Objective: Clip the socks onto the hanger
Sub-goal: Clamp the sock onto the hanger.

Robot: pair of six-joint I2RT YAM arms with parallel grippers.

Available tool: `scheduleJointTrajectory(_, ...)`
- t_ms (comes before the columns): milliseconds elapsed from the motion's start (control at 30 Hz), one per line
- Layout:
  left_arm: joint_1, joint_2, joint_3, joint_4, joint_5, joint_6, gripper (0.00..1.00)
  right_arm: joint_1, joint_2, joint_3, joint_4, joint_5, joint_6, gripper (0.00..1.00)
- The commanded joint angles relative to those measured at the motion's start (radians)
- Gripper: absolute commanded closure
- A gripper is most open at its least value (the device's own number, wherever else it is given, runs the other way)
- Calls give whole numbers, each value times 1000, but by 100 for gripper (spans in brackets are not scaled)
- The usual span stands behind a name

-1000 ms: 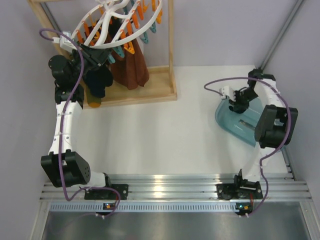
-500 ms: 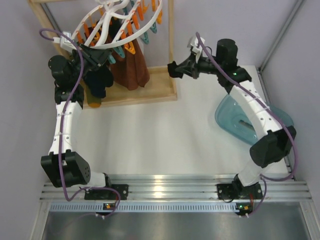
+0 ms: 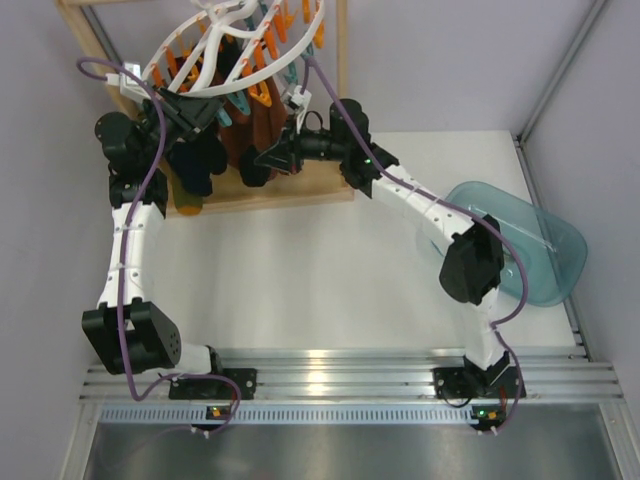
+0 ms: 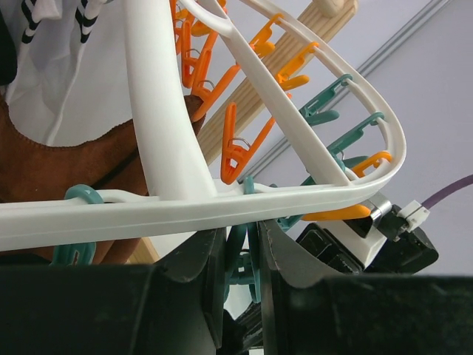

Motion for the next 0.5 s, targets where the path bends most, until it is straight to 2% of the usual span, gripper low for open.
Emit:
scheduleJointTrajectory(0,9,6,7,68,14,-1,100,27,-7,109,72,88,28,100)
scheduleJointTrajectory(167,10,9,-6,48,32,40,100,55,5,159,37,172,-6,100)
scheduleJointTrajectory(467,9,23,-23,137,95,-9,100,73,54,186,104,162,25,100)
